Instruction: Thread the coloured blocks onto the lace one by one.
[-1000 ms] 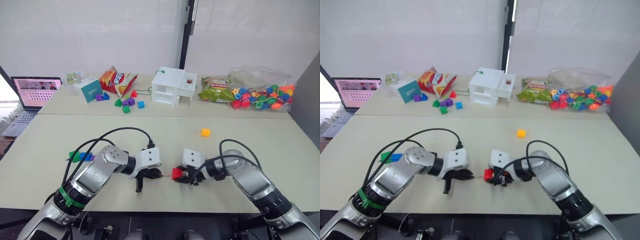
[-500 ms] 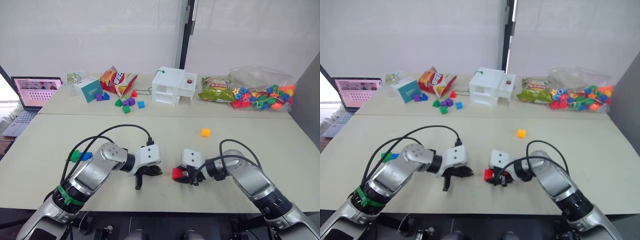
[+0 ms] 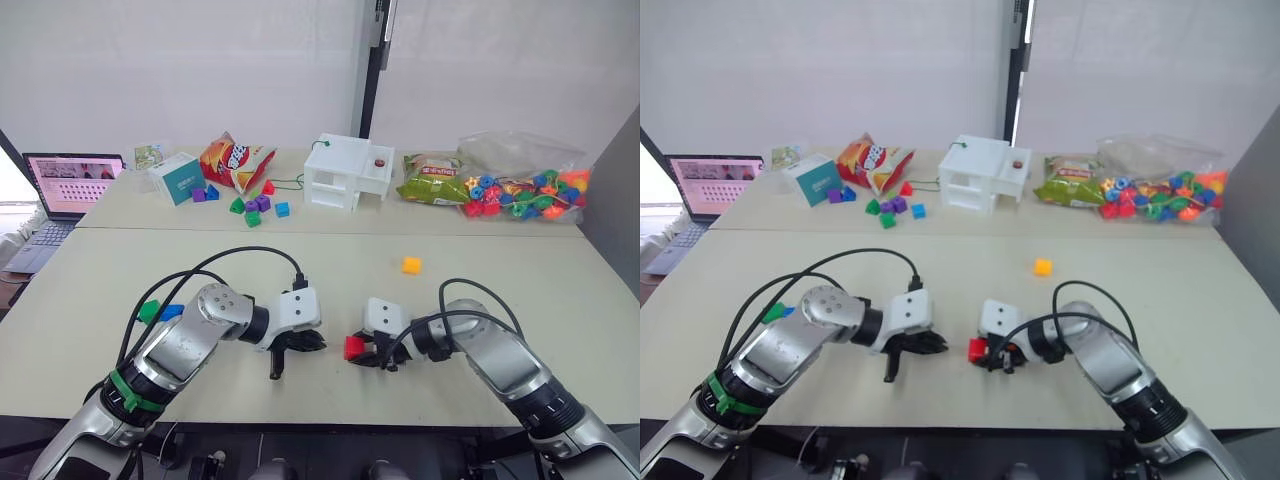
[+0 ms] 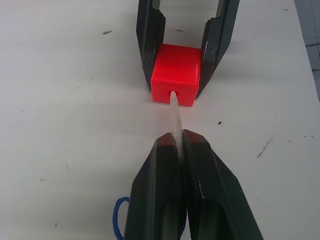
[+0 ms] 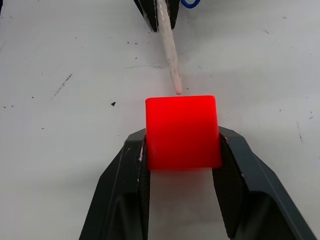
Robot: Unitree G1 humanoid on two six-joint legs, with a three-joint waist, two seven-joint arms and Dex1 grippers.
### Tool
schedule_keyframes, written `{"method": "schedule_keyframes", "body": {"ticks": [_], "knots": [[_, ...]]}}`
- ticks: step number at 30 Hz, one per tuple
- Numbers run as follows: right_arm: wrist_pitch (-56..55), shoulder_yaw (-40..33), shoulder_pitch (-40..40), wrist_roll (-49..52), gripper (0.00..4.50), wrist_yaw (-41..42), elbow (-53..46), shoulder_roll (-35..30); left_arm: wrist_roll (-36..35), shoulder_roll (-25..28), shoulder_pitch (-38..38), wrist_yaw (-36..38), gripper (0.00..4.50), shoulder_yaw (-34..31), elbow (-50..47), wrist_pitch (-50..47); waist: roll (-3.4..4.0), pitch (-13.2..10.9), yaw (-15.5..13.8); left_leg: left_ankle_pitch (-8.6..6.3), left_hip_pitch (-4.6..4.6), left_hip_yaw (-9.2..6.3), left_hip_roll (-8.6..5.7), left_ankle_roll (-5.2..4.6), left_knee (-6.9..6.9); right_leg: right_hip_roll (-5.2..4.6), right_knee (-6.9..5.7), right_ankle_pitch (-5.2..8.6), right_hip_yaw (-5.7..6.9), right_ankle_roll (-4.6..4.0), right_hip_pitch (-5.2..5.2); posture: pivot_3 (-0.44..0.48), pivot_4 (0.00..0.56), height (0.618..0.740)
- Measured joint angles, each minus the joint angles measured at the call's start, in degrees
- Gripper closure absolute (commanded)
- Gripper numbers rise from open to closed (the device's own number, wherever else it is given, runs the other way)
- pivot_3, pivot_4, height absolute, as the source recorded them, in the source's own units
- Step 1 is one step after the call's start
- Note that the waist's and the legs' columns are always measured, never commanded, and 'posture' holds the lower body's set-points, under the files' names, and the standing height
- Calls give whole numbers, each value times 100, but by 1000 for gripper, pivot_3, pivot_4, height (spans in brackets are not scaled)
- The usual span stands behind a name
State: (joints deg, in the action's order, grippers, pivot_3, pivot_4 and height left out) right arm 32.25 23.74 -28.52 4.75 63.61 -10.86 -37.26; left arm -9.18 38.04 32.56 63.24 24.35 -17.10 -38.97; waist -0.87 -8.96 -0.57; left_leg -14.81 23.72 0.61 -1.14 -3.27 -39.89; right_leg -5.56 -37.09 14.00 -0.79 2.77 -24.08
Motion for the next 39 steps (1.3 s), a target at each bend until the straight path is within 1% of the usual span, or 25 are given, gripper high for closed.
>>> {"method": "schedule_keyframes", "body": {"ticks": [8, 16, 25, 35, 39], "knots": [[56, -4, 23, 1, 3322, -6, -80, -37, 52, -97, 0, -66, 4500, 112, 65, -17, 0, 0, -16, 0, 0, 0, -1, 0, 0, -1, 0, 0, 1, 0, 1, 0, 150, 740], [117, -31, 51, 8, 3322, 7, -114, -96, 150, -508, 172, -131, 4500, 275, 413, -17, 0, 0, -29, 0, 0, 0, -3, 0, -2, -3, 1, 0, 2, 0, 4, 0, 150, 740], [175, -83, 51, 4, 3322, 14, -107, -159, 218, -849, 210, -142, 4500, 257, 671, -17, 0, 0, -77, 0, 0, -2, -6, -1, -10, -7, 1, -2, 4, 3, 11, 0, 150, 740], [212, -109, 71, 5, 3322, -7, -106, -64, 233, -811, 203, -42, 4500, 195, 674, 5, 0, 0, -34, 0, 0, -4, -4, -1, -9, -2, 0, -2, 2, 3, 7, 0, 150, 740], [198, -181, 179, 0, 3322, -55, -105, 41, 248, -761, 131, -34, 4500, 171, 674, 173, 0, 1, -4, 0, -4, -4, -1, -1, -5, 0, 0, -1, 0, 3, 7, 0, 150, 740]]}}
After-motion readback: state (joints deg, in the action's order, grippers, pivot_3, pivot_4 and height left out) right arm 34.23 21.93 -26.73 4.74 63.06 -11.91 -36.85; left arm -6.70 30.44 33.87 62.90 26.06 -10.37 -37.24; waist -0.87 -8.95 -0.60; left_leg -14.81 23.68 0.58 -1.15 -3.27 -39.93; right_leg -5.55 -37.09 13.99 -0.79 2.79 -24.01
